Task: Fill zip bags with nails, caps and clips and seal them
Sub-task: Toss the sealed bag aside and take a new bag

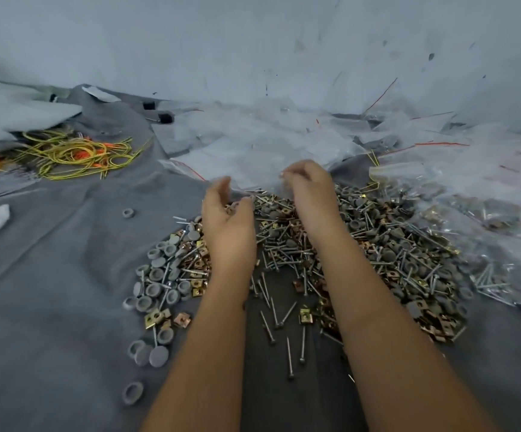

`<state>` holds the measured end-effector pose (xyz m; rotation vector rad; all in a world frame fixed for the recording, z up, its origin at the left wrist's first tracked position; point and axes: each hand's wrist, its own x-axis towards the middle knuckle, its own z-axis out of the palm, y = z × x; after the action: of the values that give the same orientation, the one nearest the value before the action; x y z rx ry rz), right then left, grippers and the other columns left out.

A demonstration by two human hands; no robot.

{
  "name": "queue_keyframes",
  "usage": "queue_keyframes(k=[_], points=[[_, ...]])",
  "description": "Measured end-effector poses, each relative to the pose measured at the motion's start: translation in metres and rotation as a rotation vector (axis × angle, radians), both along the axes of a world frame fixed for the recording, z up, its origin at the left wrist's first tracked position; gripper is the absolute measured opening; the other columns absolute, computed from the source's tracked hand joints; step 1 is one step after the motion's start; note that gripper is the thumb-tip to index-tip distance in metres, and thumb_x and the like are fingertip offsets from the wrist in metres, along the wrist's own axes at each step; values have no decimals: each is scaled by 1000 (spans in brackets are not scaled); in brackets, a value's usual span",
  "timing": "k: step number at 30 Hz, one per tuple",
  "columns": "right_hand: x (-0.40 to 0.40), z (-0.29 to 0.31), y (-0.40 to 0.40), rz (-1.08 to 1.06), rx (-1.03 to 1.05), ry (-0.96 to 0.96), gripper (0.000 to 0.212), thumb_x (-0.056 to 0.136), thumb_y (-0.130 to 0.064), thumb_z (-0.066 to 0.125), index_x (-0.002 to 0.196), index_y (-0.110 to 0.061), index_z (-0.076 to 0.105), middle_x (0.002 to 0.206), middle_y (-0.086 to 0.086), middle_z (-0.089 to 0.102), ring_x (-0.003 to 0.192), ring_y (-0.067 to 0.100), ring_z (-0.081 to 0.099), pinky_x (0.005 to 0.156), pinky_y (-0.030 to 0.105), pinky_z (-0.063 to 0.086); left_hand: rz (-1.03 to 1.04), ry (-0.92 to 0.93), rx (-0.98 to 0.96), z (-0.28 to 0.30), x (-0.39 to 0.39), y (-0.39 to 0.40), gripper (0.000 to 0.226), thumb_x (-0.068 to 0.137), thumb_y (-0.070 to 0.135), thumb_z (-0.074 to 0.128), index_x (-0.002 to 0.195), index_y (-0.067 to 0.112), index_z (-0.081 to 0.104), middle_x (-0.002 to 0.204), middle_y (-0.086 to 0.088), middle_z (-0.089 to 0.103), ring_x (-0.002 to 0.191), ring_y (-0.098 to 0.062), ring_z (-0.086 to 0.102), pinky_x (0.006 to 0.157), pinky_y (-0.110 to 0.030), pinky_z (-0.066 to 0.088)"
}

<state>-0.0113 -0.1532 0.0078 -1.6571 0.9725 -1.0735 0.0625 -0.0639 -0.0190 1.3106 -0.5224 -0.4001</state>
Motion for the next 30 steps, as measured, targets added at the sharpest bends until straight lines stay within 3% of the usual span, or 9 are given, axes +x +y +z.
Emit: queue_keyframes(k=[4,8,10,12,15,21,25,28,30], points=[[-24,6,21,224,385,-646,21,98,-7,39,80,-11,49,88,12,72,64,19,66,61,30,56,-128,49,169,14,-11,6,79,90,36,64,153,24,19,155,-3,31,135,-19,39,109,-40,37],[-43,3,34,166,609,-825,20,97,-8,38,80,-11,50,73,6,66,60,19,62,47,26,49,-347,304,63,17,-18,10,29,95,28,58,117,9,60,108,-7,69,97,-20,67,80,-36,57],[-48,0,40,70,539,-693,17,96,-7,40,85,-11,52,75,4,64,58,15,61,49,25,49,-341,281,11,14,-14,15,19,97,18,54,83,11,65,68,0,67,62,-14,63,55,-26,53],[-50,-4,45,-100,332,-400,9,95,-8,49,102,-12,52,97,2,61,64,2,62,55,18,51,-261,203,8,13,-9,17,25,98,13,51,77,12,63,57,3,60,51,-11,54,50,-24,45],[-37,-6,53,-359,-106,-29,45,86,-9,62,128,-16,46,122,-4,45,98,7,56,76,22,52,-25,170,-71,13,-1,14,15,98,12,54,93,10,68,68,0,61,56,-9,55,53,-24,49],[-3,-8,81,-566,-548,50,42,78,-2,66,118,-7,54,118,12,47,104,24,49,83,29,45,326,-87,-118,4,6,11,8,93,16,61,97,18,68,99,-4,68,90,-9,63,81,-19,51],[7,-7,78,-232,-329,33,14,89,-30,62,93,-16,61,81,-7,61,75,9,58,66,29,47,440,-399,-85,-3,10,19,3,88,19,62,88,17,65,95,-2,63,94,-21,58,84,-34,48],[12,-6,65,-167,-169,-40,16,90,-30,62,84,-15,66,66,-8,60,63,4,55,61,24,40,176,-678,55,-6,-9,16,7,82,14,60,78,17,65,85,-4,63,88,-25,56,75,-40,45],[5,-8,60,-162,-180,-71,17,90,-19,61,75,-15,66,66,-5,63,65,9,59,62,26,44,-3,-597,74,-8,-20,14,13,83,8,61,76,19,59,82,-2,61,80,-18,56,71,-37,47]])
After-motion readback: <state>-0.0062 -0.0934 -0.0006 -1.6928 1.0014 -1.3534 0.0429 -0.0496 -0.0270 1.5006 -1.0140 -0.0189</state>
